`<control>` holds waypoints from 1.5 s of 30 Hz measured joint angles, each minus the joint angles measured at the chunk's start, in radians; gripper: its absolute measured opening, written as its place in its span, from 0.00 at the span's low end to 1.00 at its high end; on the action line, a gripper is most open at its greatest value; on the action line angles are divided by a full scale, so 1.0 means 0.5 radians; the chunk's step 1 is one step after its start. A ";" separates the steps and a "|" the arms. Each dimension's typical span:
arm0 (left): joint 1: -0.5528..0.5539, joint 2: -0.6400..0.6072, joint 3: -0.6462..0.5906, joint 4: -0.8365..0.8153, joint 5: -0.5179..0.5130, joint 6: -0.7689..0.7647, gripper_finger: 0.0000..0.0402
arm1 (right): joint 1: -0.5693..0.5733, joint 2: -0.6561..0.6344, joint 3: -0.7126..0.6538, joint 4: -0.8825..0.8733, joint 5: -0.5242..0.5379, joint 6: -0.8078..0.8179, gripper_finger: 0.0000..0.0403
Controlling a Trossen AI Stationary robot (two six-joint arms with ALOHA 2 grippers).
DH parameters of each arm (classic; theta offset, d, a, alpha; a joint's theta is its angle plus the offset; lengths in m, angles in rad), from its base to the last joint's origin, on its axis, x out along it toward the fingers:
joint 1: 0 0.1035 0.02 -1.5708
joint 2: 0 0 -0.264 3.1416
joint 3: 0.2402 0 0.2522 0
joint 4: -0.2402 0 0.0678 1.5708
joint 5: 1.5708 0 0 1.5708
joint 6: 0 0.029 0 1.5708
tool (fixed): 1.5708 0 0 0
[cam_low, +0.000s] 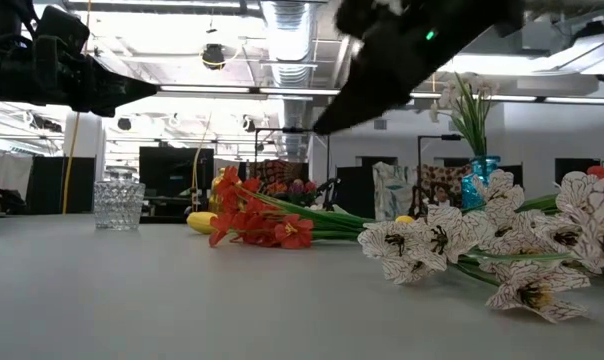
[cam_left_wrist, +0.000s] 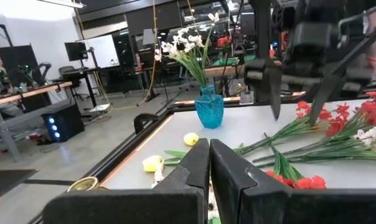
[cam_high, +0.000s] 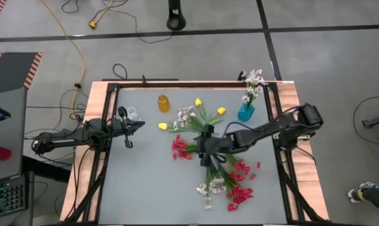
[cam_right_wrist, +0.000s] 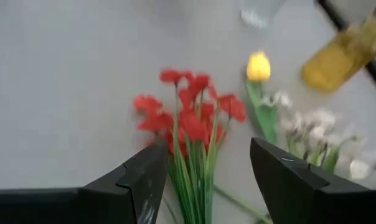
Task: Sort flowers into vase by color
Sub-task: Put the top red flowers into the yellow vase
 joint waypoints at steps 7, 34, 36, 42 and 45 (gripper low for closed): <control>0.000 0.000 0.001 -0.001 0.000 -0.026 0.00 | -0.140 0.252 0.173 -0.376 -0.201 0.123 0.63; -0.001 0.000 0.000 0.000 0.000 -0.029 0.00 | -0.266 0.395 0.197 -0.564 -0.624 0.175 0.15; -0.001 0.000 0.000 0.015 0.005 -0.049 0.00 | -0.266 0.394 0.197 -0.560 -0.624 0.179 0.08; -0.001 0.000 0.000 0.115 0.059 -0.128 0.00 | -0.260 0.301 0.195 -0.534 -0.625 0.180 0.08; -0.001 -0.001 0.000 0.160 0.083 -0.132 0.01 | -0.260 0.211 0.195 -0.496 -0.624 0.180 0.10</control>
